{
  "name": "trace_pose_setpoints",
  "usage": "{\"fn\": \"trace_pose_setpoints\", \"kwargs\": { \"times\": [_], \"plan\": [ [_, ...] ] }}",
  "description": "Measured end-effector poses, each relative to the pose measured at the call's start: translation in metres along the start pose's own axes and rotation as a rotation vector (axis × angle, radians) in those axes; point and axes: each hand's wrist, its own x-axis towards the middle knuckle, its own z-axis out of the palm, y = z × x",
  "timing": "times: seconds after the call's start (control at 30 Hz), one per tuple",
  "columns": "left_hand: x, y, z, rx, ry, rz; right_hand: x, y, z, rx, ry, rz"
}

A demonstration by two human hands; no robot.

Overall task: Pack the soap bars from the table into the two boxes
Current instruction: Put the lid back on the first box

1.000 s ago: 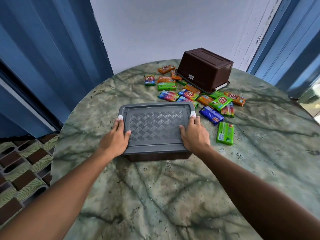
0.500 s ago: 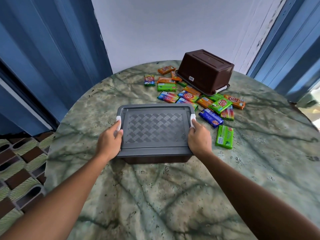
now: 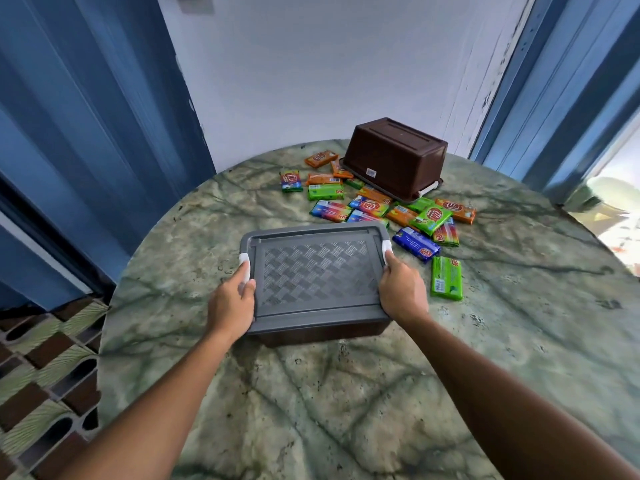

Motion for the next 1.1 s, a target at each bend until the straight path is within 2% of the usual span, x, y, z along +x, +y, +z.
{"fn": "trace_pose_setpoints", "kwargs": {
  "times": [0.33, 0.43, 0.53, 0.63, 0.7, 0.77, 0.87, 0.97, 1.1],
  "plan": [
    [0.000, -0.001, 0.000, -0.008, 0.016, -0.014, -0.002, -0.001, -0.002, -0.021, -0.001, 0.001],
    [-0.002, 0.004, -0.002, 0.100, 0.005, -0.009, -0.001, 0.001, 0.000, -0.064, -0.022, -0.011],
    [0.000, 0.012, -0.008, 0.333, -0.043, 0.046, 0.005, 0.004, -0.002, -0.136, -0.119, -0.055],
    [0.016, 0.029, -0.027, 0.625, -0.168, 0.041, 0.022, 0.009, -0.024, -0.335, -0.284, -0.225],
    [0.023, 0.048, -0.039, 0.705, -0.256, 0.072, 0.033, 0.013, -0.051, -0.485, -0.365, -0.381],
    [0.019, 0.071, -0.043, 0.596, -0.282, 0.197, 0.039, 0.014, -0.077, -0.554, -0.391, -0.524],
    [-0.003, 0.114, -0.035, 0.424, -0.219, 0.377, 0.038, 0.017, -0.105, -0.579, -0.357, -0.711],
    [-0.024, 0.160, -0.012, 0.422, -0.230, 0.510, 0.039, 0.031, -0.132, -0.571, -0.344, -0.866],
    [-0.048, 0.220, 0.028, 0.406, -0.217, 0.568, 0.041, 0.066, -0.164, -0.548, -0.329, -1.032]
  ]
}}
